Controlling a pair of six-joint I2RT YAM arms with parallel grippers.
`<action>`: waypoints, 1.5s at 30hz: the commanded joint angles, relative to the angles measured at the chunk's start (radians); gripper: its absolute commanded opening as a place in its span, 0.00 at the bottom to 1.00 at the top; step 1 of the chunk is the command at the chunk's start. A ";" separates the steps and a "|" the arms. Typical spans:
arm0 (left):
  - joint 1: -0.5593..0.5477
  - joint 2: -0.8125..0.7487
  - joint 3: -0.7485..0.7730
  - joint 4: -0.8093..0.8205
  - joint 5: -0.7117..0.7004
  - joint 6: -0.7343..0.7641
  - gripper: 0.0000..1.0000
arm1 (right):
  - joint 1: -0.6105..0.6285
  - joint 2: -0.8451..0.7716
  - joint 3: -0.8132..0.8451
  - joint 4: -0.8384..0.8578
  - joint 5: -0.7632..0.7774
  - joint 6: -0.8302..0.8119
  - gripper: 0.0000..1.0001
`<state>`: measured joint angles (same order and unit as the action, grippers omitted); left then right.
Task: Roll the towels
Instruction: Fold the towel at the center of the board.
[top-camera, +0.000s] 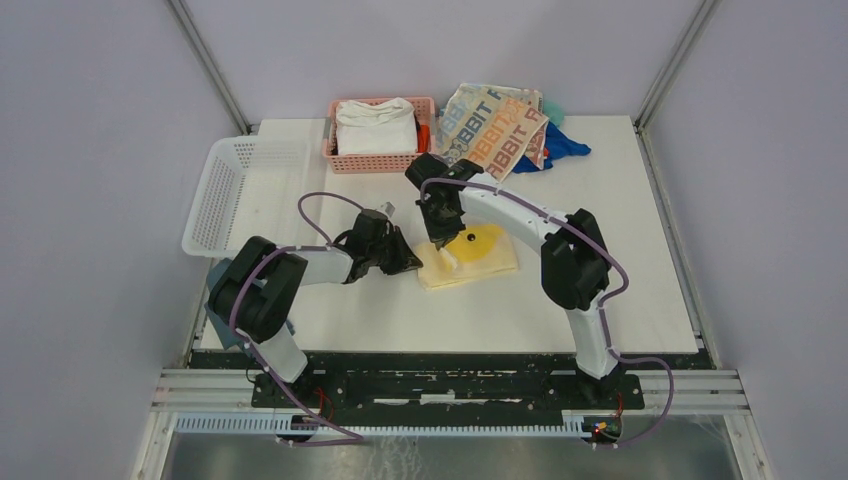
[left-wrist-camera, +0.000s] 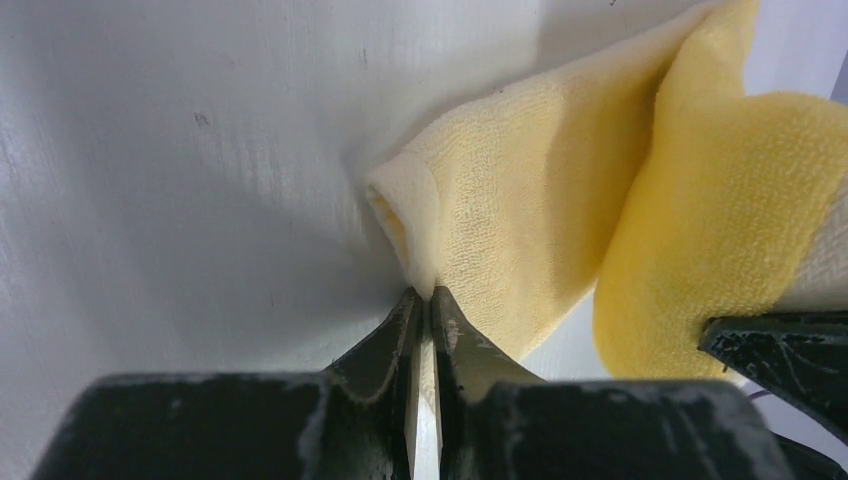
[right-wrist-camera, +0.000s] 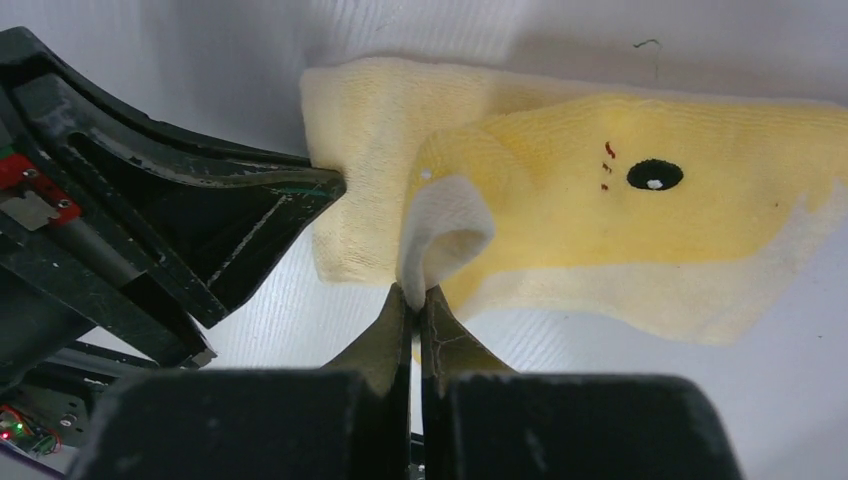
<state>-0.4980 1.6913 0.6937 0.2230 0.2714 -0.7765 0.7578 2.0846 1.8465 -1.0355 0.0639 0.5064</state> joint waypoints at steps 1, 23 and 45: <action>-0.009 -0.009 -0.024 -0.011 -0.022 -0.020 0.15 | 0.019 0.028 0.053 -0.015 0.007 0.028 0.01; -0.034 -0.027 -0.038 -0.019 -0.056 -0.024 0.14 | 0.037 0.101 0.070 0.042 -0.076 0.091 0.03; -0.036 -0.068 -0.054 -0.068 -0.111 -0.018 0.17 | 0.037 0.068 0.007 0.127 -0.180 0.084 0.23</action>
<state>-0.5301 1.6527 0.6640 0.2131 0.2157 -0.7872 0.7898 2.1895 1.8664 -0.9695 -0.0547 0.5980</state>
